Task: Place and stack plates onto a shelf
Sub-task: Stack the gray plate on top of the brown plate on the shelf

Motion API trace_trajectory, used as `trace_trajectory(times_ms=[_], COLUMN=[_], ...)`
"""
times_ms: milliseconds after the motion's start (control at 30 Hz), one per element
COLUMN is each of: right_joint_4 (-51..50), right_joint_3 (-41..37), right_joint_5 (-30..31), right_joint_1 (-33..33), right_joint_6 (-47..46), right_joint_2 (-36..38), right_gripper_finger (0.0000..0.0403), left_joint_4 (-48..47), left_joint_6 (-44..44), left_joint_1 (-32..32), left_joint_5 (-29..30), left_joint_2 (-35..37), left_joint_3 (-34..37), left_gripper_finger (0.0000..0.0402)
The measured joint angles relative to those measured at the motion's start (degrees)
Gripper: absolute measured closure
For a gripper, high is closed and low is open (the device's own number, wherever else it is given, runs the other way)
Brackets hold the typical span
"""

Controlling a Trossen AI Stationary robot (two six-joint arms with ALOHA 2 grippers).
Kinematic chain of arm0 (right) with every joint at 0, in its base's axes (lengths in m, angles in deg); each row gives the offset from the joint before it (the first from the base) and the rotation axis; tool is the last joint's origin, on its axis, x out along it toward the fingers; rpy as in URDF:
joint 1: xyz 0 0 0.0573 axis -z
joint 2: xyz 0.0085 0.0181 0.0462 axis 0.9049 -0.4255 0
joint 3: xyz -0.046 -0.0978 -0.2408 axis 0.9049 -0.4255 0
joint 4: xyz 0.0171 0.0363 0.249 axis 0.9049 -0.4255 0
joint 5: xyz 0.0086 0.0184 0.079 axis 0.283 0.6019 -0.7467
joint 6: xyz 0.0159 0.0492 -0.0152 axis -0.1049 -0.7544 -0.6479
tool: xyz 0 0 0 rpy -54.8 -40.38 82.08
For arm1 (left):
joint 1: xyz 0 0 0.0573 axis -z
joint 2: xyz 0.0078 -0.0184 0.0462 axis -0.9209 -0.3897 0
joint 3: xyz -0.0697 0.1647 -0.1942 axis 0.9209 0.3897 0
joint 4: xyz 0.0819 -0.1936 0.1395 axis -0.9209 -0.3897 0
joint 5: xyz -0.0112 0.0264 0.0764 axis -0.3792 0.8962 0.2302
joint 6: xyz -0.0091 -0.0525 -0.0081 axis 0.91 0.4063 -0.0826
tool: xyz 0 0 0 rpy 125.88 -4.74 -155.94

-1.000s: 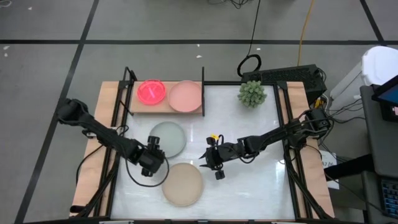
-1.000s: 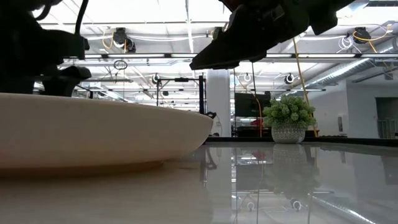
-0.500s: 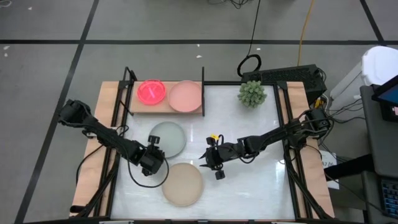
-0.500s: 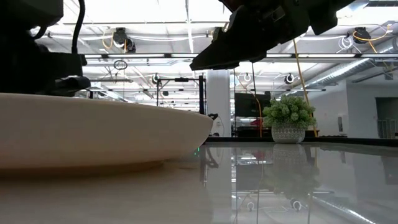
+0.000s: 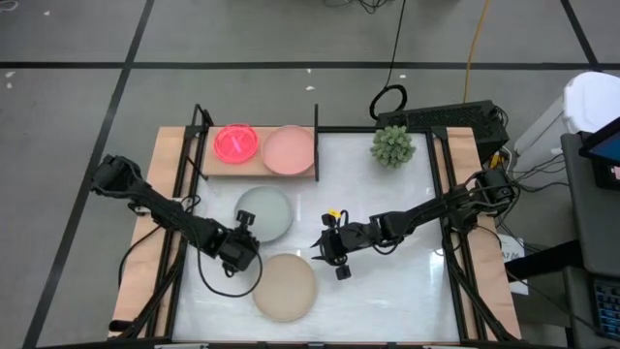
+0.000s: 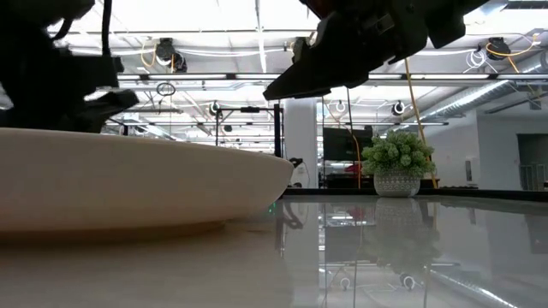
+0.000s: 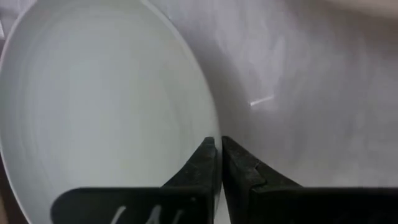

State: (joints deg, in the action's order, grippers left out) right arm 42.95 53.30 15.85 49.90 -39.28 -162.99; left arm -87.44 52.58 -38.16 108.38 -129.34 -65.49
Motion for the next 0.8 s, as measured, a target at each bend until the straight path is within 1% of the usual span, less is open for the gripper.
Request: trace_trajectory(times_ms=[133, 267, 533, 633, 800], right_joint_4=[-0.7, -0.9, -3.6, -5.1, -7.9], right_joint_3=[0.0, 0.0, 0.0, 0.0, 0.0], right_joint_5=[0.0, 0.0, 0.1, 0.1, 1.3], right_joint_1=[0.0, 0.0, -0.7, -1.4, -2.6], right_joint_6=[0.0, 0.0, 0.0, 0.0, 0.0], right_joint_2=[0.0, 0.0, 2.6, 4.4, 7.0], right_gripper_finger=[0.0273, 0.0273, 0.0273, 0.0273, 0.0273], left_joint_4=[-2.9, -8.4, -16.6, -16.7, -17.3], left_joint_6=[-3.0, -4.8, -7.7, -10.6, -15.3], left_joint_1=[0.0, 0.0, -1.2, -2.9, -6.8], left_joint_5=[0.1, 0.4, 3.9, 4.8, 5.5], left_joint_2=[0.0, 0.0, 0.3, 1.0, 4.6], left_joint_3=[-3.9, -8.3, -14.9, -16.6, -18.1], left_gripper_finger=[0.0389, 0.0389, 0.0390, 0.0390, 0.0390])
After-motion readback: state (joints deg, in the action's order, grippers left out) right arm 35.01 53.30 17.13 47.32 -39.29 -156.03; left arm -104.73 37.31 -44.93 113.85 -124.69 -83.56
